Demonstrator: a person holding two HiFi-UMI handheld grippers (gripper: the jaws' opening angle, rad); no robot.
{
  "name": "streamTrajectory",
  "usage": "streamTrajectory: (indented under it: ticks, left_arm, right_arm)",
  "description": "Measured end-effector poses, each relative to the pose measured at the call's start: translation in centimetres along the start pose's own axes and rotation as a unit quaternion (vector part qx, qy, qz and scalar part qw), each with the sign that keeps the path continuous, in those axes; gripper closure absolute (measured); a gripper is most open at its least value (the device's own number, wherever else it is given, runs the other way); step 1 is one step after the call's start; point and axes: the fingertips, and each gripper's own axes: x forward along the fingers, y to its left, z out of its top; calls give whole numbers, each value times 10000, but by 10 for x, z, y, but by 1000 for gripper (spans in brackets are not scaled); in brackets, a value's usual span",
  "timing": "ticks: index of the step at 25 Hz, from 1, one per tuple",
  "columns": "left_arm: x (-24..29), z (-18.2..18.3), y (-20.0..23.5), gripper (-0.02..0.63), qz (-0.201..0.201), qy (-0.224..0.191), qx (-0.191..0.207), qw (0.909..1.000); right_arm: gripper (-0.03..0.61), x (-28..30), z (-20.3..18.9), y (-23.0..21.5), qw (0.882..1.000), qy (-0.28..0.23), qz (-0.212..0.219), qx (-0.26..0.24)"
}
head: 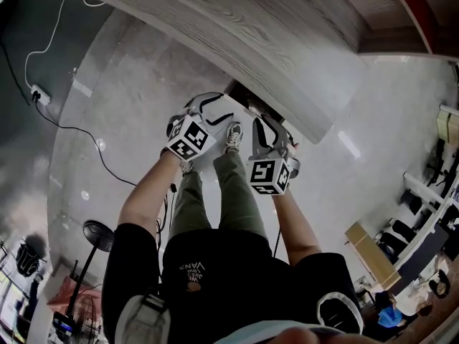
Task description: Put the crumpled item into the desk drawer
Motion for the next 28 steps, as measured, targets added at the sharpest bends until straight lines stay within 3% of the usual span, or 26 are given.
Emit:
streamTrajectory:
  ticks: [15, 24, 28]
  left_arm:
    - [0, 0, 0, 350, -12, 4, -21, 10000]
    - [1, -6, 0, 350, -22, 32, -60, 10000]
    - [2, -5, 1, 350, -25, 39, -72, 10000]
  right_arm:
    - [548, 9, -17, 7, 9990, 250, 308, 190]
    - [460, 15, -20, 8, 9976, 281, 488, 400]
    - [459, 14, -17, 5, 9976, 257, 453, 457]
